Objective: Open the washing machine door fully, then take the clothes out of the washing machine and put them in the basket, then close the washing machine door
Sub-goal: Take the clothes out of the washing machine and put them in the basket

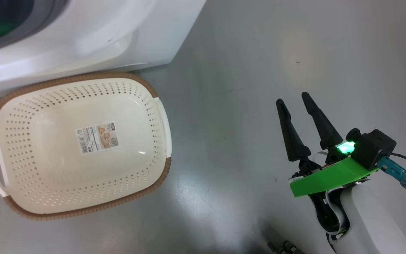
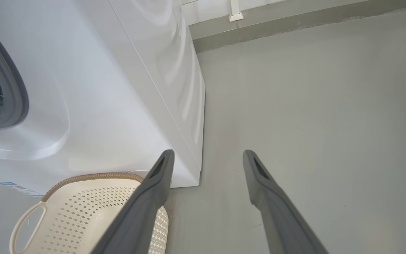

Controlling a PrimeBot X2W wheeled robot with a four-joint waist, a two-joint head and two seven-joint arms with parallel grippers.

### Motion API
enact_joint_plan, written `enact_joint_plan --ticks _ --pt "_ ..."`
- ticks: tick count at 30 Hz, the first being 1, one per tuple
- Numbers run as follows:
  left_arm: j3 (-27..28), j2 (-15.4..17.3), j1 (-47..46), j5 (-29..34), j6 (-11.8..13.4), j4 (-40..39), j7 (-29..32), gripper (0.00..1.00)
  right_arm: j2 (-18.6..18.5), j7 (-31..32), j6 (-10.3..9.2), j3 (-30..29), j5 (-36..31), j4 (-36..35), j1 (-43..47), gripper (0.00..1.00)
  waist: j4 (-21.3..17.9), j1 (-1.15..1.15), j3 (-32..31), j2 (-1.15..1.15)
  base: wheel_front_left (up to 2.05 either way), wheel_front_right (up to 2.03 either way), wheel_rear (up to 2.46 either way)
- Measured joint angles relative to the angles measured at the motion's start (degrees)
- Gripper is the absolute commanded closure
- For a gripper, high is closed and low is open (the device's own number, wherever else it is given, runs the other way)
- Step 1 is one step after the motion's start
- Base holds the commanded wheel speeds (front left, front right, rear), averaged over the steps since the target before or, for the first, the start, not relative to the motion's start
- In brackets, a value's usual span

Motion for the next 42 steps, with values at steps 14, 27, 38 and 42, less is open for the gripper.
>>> enact_joint_plan --ticks 14,27,38,42 --pt "-3.01 -0.01 -0.99 -3.04 0.0 3.11 -2.29 1.0 0.0 0.0 0.0 0.03 0.36 -0.07 -0.01 0.0 0.11 0.0 -0.54 0.0 0.0 0.0 0.0" --pt "-0.14 -2.56 2.37 -7.8 0.0 1.0 -4.53 1.0 -0.01 0.0 0.0 -1.68 -1.44 0.48 0.01 0.0 2.85 0.0 -3.23 0.0 0.0 0.0 0.0" --pt "11.6 -4.0 12.7 -4.22 0.04 -8.7 -4.54 1.0 -0.03 0.0 0.0 -3.58 -4.17 1.64 0.26 0.0 6.29 0.0 -6.86 0.0 0.0 0.0 0.0" --pt "17.68 -5.86 18.68 -0.57 0.05 -13.33 -4.54 1.0 -0.05 0.0 0.0 -4.5 -4.54 2.13 0.66 0.0 7.62 0.0 -9.07 0.0 0.0 0.0 0.0"
